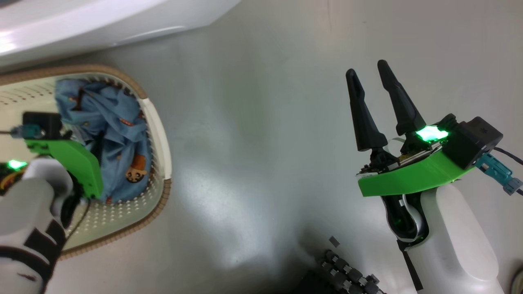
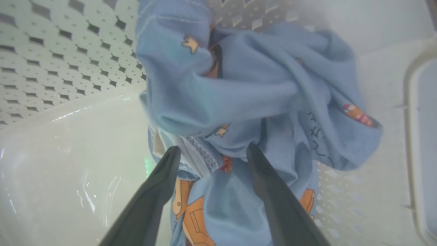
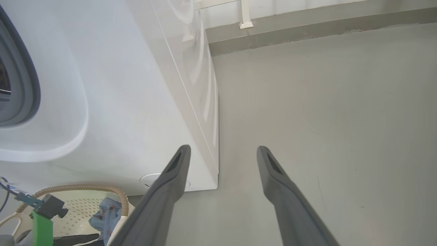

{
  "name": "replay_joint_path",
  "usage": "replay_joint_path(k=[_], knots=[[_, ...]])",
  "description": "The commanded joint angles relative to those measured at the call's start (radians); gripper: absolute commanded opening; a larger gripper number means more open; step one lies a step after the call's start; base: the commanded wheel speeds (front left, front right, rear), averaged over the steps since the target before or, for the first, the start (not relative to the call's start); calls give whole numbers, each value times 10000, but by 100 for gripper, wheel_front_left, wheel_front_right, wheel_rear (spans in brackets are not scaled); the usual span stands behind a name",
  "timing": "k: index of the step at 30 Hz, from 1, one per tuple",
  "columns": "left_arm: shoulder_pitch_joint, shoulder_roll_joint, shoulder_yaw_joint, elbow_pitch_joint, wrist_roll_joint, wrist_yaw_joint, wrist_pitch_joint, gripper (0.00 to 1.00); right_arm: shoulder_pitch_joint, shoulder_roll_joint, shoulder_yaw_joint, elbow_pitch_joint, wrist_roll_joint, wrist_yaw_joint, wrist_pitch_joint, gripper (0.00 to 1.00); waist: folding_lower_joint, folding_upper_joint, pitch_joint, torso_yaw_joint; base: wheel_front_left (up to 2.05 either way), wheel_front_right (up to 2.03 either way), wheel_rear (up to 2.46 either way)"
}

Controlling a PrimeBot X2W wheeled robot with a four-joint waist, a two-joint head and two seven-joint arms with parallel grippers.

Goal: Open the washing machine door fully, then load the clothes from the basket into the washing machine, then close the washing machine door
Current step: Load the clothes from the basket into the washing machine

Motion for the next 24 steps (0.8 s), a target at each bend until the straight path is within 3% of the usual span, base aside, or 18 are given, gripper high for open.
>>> replay_joint_path(k=[1, 7, 18, 19, 20, 21, 22, 24], knots=[[-175, 352, 85, -18, -58, -17, 25, 100, 103, 41, 208, -255, 3, 98, -48, 100, 0, -1, 253, -225, 0, 0, 0], [-869, 486, -487, 407, -219, -17, 322, 100, 38, 53, 362, -275, 159, 98, -48, 100, 0, -1, 481, -412, 0, 0, 0], [-1362, 232, -1074, 1200, -927, -17, 1500, 100, 167, 55, 244, -295, 113, 98, -48, 100, 0, -1, 544, -390, 0, 0, 0], [-1355, 214, -1137, 1219, -995, -17, 1619, 96, 180, 55, 236, -300, 103, 98, -48, 100, 0, -1, 544, -380, 0, 0, 0], [-1363, 211, -1188, 1208, -1058, -17, 1660, 61, 190, 55, 233, -301, 95, 98, -48, 100, 0, -1, 545, -371, 0, 0, 0], [-1391, 232, -1217, 1174, -1109, -17, 1569, 41, 194, 55, 233, -302, 87, 98, -48, 100, 0, -1, 549, -362, 0, 0, 0], [-1448, 277, -1243, 1154, -1115, -17, 1352, 4, 190, 56, 235, -305, 80, 98, -48, 100, 0, -1, 556, -355, 0, 0, 0], [-1533, 311, -1250, 1220, -1132, -17, 886, 0, 162, 56, 239, -314, 75, 98, -48, 100, 0, -1, 563, -343, 0, 0, 0]])
